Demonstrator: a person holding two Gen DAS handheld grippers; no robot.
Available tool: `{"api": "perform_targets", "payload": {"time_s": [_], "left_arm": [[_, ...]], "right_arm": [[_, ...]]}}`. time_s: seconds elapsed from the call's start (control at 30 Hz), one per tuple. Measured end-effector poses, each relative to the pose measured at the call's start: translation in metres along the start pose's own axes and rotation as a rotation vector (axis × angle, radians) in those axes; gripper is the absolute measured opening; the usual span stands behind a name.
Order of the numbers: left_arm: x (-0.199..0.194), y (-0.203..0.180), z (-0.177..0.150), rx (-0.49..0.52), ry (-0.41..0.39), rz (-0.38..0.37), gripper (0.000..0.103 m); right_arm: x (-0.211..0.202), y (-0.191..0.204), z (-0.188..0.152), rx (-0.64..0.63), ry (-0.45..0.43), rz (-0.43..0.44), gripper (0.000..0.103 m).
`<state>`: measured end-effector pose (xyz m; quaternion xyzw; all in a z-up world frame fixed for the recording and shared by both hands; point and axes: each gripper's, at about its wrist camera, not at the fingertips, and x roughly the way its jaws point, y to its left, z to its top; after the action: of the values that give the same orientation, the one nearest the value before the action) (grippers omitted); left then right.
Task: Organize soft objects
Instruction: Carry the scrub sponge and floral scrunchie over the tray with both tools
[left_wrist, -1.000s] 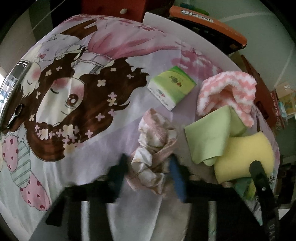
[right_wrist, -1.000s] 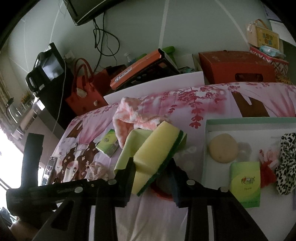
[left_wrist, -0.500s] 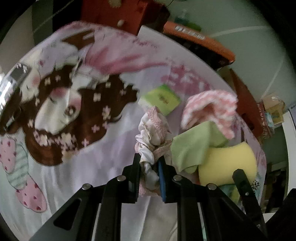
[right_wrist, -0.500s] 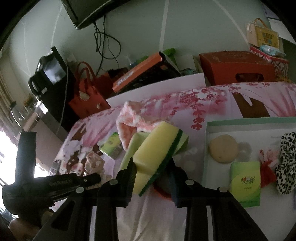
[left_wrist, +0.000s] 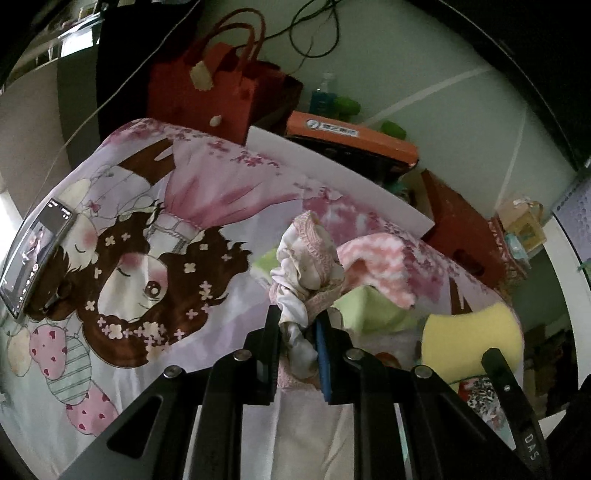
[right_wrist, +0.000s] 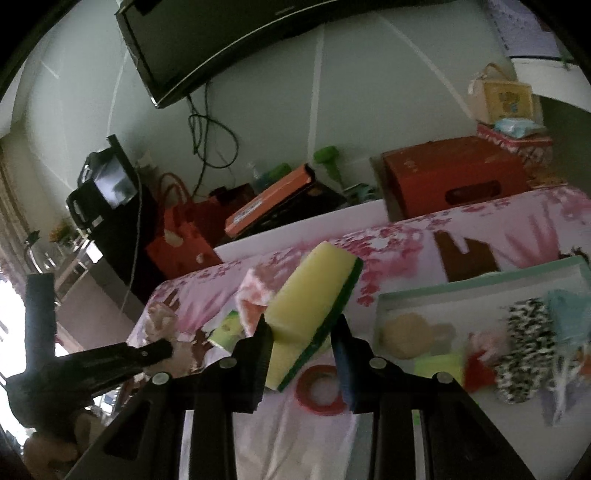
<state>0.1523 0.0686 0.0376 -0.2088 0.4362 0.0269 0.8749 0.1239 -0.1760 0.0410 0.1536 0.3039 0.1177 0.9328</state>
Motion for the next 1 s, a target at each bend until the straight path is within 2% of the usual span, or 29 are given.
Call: {"api": "perform_targets", "payload": {"time_s": [0.17,0.5,0.8,1.0], "left_arm": [[-0.001,-0.013,-0.001,0.024,0.010,-0.025,0.018],[-0.002,-0.045,-0.010,0.094,0.026,-0.069,0.018],[-0.001,-0.103,-0.032,0.247,0.062,-0.129,0.018],[0.001,-0.141,-0.054,0.351,0.093,-0.172,0.018]], "right_arm": [[-0.016,-0.021,0.006,0.016,-0.024,-0.078,0.034],[-0.072,-0.087,0.021,0.094,-0.105,-0.320,0.034],[-0.124,-0.160,0.020,0.267,-0.133,-0.496,0.034],[-0.146,-0.183,0.016,0.295,-0.139,-0.638,0.034]]}}
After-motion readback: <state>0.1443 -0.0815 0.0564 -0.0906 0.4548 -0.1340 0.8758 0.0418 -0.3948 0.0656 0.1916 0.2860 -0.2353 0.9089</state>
